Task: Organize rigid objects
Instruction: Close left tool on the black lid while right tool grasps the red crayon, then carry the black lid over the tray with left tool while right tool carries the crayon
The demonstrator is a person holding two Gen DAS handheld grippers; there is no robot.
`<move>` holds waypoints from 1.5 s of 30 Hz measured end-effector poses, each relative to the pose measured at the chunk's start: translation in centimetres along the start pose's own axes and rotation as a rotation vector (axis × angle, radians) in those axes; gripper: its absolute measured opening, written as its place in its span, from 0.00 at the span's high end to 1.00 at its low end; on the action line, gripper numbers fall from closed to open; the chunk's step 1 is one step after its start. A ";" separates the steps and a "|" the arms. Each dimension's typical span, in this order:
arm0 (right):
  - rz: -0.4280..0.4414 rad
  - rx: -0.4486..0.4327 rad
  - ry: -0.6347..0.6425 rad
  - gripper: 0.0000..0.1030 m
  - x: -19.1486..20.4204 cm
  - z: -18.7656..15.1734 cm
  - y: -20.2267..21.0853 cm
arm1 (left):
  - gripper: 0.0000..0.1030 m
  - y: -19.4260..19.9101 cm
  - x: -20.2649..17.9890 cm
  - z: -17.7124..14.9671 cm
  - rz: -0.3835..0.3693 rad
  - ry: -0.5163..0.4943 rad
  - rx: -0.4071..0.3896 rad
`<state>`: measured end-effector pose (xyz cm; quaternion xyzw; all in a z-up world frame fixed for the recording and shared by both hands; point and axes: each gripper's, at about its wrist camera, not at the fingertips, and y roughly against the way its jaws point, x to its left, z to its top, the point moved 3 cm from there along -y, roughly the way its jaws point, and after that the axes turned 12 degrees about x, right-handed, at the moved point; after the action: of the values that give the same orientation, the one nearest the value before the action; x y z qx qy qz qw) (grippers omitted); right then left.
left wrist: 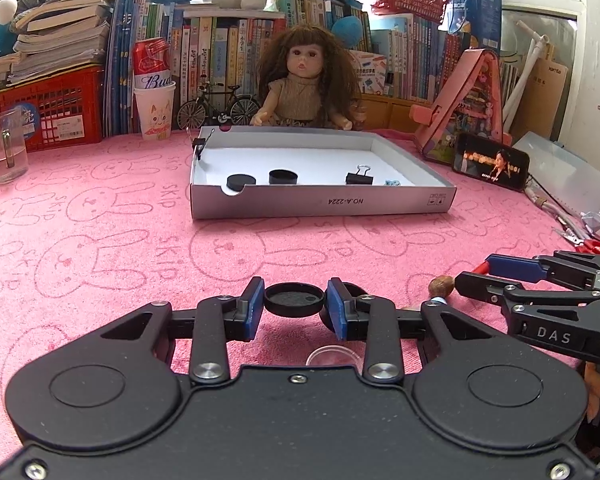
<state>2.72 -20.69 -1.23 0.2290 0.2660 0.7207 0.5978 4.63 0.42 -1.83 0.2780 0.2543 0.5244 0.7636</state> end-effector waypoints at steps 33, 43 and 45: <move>-0.010 0.010 -0.022 0.51 0.0 -0.2 -0.4 | 0.71 -0.3 0.3 -0.7 0.062 -0.031 0.028; -0.028 -0.014 -0.067 0.51 -0.9 1.3 -0.5 | 0.71 -0.3 0.5 1.4 0.072 -0.022 -0.011; -0.036 -0.023 -0.074 0.51 -1.2 1.9 -0.5 | 0.71 -0.3 0.5 2.2 0.076 -0.017 -0.022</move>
<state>4.53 -21.56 -0.20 0.2437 0.2394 0.7038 0.6229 6.49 0.50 -0.56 0.2833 0.2313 0.5534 0.7483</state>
